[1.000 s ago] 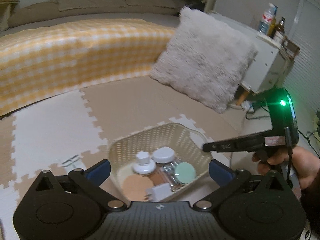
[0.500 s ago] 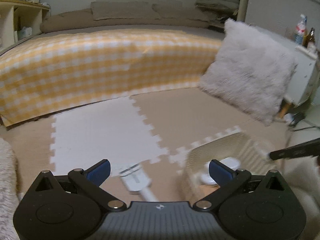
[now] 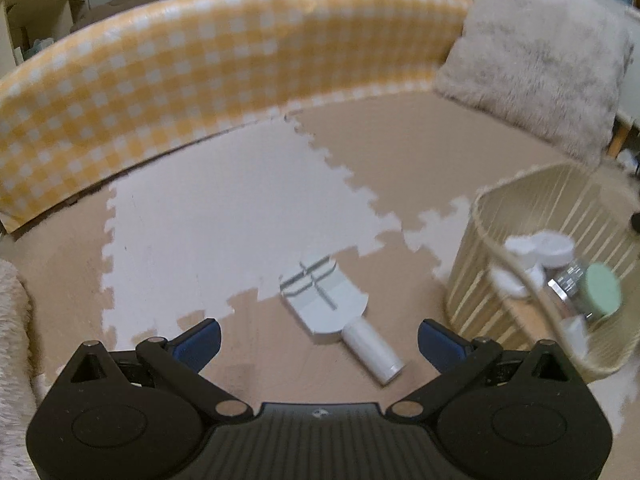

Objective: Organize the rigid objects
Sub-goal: 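Move the open left tool back to the white plastic tool on the mat, then close the left tool on the white plastic tool and lift it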

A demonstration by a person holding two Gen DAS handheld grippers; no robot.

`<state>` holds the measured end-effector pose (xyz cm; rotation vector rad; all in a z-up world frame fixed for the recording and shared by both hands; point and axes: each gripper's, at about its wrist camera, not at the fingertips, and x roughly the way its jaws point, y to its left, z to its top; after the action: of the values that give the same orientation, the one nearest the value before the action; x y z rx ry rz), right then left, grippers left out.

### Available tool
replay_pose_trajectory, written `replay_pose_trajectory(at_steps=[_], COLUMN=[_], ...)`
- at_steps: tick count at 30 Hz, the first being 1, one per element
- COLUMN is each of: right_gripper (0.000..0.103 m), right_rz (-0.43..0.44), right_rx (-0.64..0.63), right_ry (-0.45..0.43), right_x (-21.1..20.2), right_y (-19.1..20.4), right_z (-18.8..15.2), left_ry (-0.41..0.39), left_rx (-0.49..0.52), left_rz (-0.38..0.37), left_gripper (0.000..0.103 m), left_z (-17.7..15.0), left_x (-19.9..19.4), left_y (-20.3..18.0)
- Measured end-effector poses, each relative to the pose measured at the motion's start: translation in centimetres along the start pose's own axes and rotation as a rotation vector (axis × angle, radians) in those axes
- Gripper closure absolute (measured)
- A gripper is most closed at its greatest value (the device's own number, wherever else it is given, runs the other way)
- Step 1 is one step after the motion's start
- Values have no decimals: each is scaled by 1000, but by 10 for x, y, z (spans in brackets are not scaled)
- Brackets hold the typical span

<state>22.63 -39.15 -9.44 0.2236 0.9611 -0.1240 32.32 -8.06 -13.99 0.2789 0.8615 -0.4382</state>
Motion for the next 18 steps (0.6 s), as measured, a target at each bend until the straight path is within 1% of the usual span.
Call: replay_pose_trajectory(at_steps=[2,4,5,7,12,15,17,18], right_gripper=[96,91,91,90,89,89,89,89], right_rz=[-4,-5,-6,-8,-16,-16,-16,-16], right_rx=[-1,-1,0,2,-5,-7,-7,-8], right_ry=[2,4,6,10,17,17,16,15], right_x=[0,1,2,3,5,5,6,6], right_y=[0,0,0,-1,0,1,1,1], right_z=[0,1,1,1,1,1,1,1], left_ry=[10,21,24,9,-65,-77,-87,-89], left_rx=[4,-4,-7,-8,-14,9,29,36], left_rz=[14,35,45,48,47,38,34,28], left_gripper=[0,0,0,0,1,3,9,10], left_z=[-1,-2,-1,0,2,5,6,6], left_x=[8,14,18,21,24,29,32,34], left_y=[1,3,3,5,6,4,2,1])
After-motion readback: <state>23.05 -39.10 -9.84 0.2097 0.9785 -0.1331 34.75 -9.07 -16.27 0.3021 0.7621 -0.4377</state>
